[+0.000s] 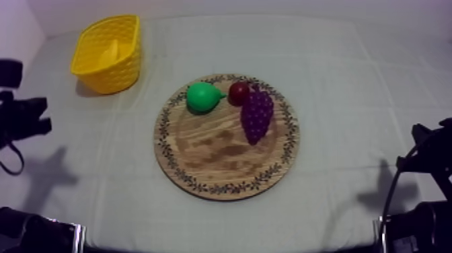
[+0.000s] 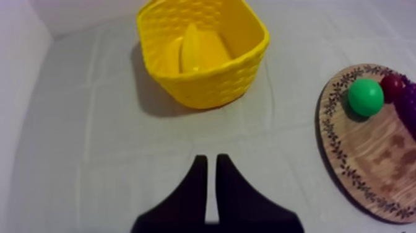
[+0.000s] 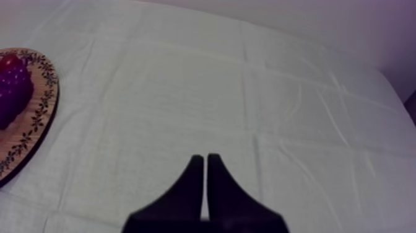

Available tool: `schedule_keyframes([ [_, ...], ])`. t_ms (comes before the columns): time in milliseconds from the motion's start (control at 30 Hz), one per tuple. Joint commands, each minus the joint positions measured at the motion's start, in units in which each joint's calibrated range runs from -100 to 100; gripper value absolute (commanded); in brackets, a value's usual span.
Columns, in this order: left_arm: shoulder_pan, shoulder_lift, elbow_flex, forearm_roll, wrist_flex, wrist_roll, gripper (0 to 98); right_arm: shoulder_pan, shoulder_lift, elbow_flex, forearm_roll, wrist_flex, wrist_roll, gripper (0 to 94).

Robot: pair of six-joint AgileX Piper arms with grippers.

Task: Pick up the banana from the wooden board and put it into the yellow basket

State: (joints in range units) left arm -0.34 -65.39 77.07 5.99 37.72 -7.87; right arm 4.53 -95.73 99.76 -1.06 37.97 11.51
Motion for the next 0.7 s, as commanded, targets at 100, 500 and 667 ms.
schedule_keyframes([
  [100,0.2,-18.6,9.5,-6.62,0.3,8.1,0.5,0.0,0.0,0.0,0.0,0.0,0.0,0.3],
  [500,-1.2,-32.0,18.6,-8.27,3.0,8.5,0.2,0.0,0.0,0.0,0.0,0.0,0.0,0.3],
  [667,-0.5,-33.9,19.6,-7.97,4.0,6.7,0.2,0.0,0.0,0.0,0.0,0.0,0.0,0.3],
])
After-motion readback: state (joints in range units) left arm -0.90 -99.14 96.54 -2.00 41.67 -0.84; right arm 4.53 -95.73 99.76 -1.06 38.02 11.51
